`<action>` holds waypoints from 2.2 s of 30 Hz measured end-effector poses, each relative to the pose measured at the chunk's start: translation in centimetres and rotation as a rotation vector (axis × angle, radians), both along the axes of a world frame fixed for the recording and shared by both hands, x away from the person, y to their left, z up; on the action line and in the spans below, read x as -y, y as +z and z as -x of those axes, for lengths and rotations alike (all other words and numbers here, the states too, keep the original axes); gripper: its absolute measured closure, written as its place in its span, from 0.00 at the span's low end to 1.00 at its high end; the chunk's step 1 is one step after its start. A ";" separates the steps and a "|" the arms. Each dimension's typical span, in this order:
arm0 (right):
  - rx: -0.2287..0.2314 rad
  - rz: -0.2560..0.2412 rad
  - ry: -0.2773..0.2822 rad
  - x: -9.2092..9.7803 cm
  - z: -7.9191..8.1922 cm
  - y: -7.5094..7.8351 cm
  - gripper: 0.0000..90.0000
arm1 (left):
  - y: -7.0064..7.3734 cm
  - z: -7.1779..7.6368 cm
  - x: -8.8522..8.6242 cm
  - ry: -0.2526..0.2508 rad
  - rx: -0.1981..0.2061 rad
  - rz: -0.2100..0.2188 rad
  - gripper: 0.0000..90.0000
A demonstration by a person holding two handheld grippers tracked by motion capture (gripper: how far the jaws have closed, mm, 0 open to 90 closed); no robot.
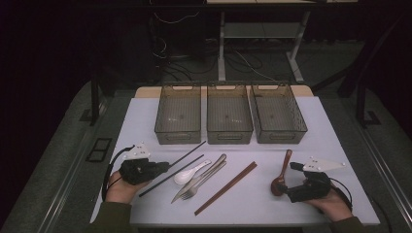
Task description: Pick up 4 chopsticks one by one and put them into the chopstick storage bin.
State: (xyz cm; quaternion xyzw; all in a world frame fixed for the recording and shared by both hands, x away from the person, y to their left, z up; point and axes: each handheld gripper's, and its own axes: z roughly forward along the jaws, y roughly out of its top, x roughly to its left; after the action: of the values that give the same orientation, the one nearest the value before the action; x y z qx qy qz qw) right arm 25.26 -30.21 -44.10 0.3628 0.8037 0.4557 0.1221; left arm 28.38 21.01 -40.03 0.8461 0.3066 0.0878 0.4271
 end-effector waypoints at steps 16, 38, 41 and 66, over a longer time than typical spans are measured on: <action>-0.003 -0.013 -0.009 0.1 -0.2 0.0 0.01 | 0.8 -0.8 0.4 0.015 0.009 0.019 0.95; 0.003 -0.026 -0.015 0.0 -0.4 0.1 0.01 | 1.0 -1.9 0.3 0.034 0.013 0.042 0.95; 0.003 -0.026 -0.012 -0.1 -0.5 0.1 0.01 | 1.1 -2.1 0.2 0.041 0.013 0.042 0.95; 0.001 -0.032 -0.001 -0.5 -1.1 0.2 0.01 | 3.2 -6.5 1.4 0.082 0.042 0.045 0.95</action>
State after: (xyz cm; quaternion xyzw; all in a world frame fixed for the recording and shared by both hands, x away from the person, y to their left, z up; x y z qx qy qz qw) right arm 26.35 -29.68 -43.94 0.3650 0.7960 0.4687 0.1166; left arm 34.84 19.63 -36.87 0.8209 0.3340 0.1161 0.4484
